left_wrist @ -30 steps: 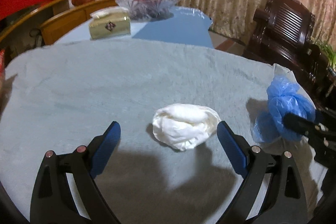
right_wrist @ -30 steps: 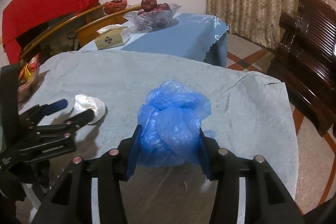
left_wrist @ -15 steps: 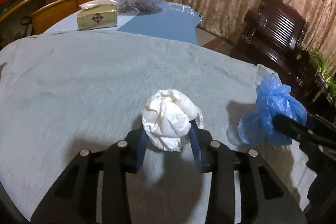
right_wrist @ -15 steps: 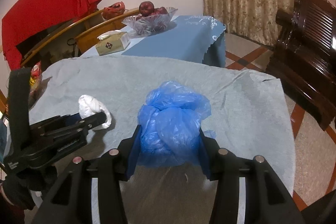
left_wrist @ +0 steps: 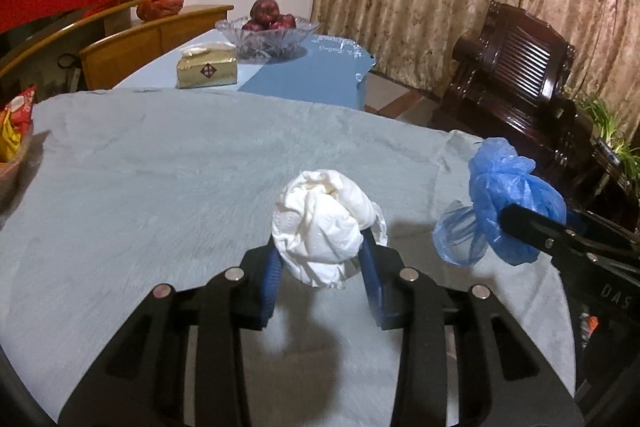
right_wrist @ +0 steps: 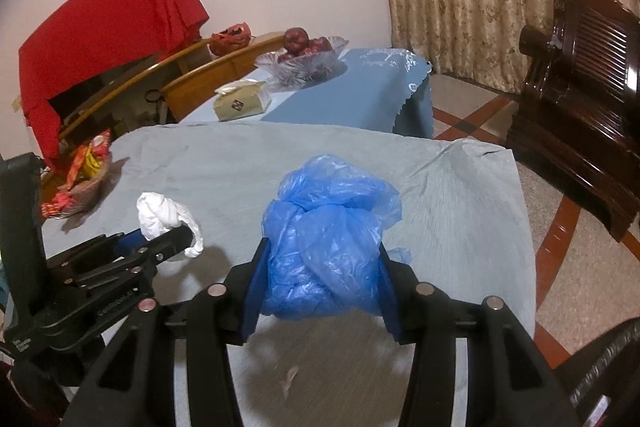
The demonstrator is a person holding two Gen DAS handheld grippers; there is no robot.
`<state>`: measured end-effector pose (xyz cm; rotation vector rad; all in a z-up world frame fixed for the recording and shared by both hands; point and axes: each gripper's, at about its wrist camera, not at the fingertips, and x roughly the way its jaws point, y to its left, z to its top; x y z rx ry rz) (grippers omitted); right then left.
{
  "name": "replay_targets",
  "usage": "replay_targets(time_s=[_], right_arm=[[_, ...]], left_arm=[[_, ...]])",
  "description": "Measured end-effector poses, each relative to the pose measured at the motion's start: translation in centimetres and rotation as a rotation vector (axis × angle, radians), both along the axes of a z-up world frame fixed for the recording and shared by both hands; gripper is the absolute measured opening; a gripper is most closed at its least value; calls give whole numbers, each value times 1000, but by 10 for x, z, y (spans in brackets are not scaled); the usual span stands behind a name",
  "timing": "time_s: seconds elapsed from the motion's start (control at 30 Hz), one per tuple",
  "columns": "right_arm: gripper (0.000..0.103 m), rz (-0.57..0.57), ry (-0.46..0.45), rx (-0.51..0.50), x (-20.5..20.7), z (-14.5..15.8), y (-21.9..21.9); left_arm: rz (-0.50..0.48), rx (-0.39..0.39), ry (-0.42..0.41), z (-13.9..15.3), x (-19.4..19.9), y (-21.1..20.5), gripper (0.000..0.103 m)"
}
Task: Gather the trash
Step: 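Carry the white tissue and blue bag over the black bin with both tools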
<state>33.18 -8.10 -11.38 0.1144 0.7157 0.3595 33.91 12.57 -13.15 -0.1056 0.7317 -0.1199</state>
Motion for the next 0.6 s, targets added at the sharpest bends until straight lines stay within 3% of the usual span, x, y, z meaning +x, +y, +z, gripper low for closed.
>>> replay_targets(time_s=[0.6], right_arm=[[48,-26,-74,-5,-91,58,-32]], left_arm=[[-9,-2,-76,63,-93,-34,34]])
